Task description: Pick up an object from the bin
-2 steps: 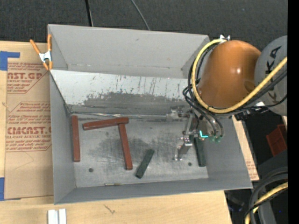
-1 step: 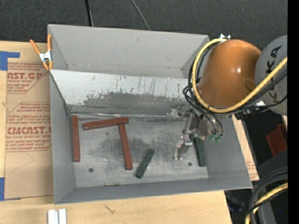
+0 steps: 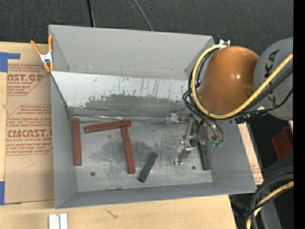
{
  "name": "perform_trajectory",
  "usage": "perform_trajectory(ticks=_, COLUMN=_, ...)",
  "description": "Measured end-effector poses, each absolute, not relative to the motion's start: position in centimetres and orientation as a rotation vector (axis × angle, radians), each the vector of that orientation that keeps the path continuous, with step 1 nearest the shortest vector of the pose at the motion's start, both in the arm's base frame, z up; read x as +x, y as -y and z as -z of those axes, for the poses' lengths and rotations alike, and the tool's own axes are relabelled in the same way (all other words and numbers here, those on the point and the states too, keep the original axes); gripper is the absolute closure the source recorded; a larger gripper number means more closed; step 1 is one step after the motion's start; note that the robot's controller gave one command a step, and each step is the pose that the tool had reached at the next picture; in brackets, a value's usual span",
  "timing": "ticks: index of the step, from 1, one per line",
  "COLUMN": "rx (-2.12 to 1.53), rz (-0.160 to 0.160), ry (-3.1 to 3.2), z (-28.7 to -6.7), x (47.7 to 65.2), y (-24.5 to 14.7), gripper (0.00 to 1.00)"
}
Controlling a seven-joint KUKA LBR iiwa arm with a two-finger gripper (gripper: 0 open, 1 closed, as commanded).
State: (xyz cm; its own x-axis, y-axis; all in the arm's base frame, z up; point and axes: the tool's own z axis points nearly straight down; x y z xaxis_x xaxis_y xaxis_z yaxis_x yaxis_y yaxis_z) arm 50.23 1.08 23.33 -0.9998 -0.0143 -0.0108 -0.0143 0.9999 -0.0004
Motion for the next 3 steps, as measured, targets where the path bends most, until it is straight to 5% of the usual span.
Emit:
perform_trajectory(ticks=1, rx=-0.137, rz=-0.001, ry=-3.145, z=-17.9, x=50.5, y=-1.9, gripper=0.0)
perform_trajectory(ticks=2, rx=-0.28, rz=0.001, ry=-3.111, z=-19.2, x=51.5, y=-1.7, gripper=0.0)
perform_trajectory(ticks=3, rx=-0.632, rz=0.0, ry=-3.089, z=-7.2, x=51.4, y=-1.4, gripper=1.0)
